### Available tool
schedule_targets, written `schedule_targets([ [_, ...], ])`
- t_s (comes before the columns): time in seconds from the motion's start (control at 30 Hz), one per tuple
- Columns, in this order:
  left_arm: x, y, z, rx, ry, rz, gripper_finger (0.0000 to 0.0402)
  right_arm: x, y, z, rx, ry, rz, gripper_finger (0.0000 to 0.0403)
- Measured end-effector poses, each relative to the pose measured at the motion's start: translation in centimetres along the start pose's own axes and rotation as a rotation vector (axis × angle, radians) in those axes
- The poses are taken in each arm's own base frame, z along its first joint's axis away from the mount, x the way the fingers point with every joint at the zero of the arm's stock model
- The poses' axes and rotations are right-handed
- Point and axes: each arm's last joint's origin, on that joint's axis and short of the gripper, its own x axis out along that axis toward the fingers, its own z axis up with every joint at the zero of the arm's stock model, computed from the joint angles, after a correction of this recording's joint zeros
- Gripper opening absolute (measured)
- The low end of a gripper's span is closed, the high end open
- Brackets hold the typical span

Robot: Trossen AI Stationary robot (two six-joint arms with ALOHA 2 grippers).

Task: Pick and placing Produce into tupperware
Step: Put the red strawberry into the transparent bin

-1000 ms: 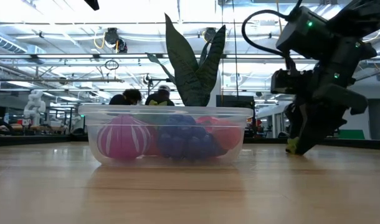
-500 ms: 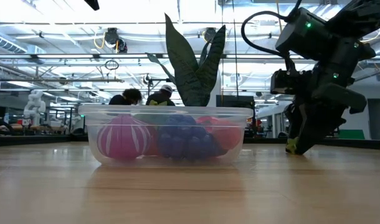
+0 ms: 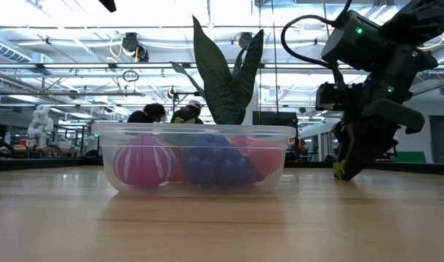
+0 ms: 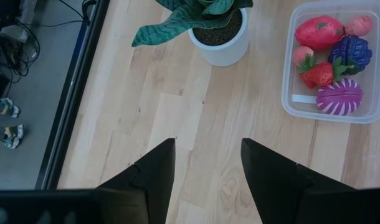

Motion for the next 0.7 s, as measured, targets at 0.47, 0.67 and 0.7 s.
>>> schedule_targets([
  [0.47, 0.0, 0.0, 0.0, 0.000, 0.000, 0.000, 0.0186, -0.5, 0.0, 0.1, 0.009, -0.024, 0.009, 0.0117],
  [0.67, 0.0, 0.0, 0.0, 0.000, 0.000, 0.000, 0.0186, -1.7, 0.0, 0.2, 0.011, -0.059, 0.044, 0.0106],
  [0.7, 0.0, 0.0, 0.0, 0.000, 0.000, 0.000, 0.0186, -1.9, 0.0, 0.2, 0.017, -0.066, 0.043, 0.0104],
])
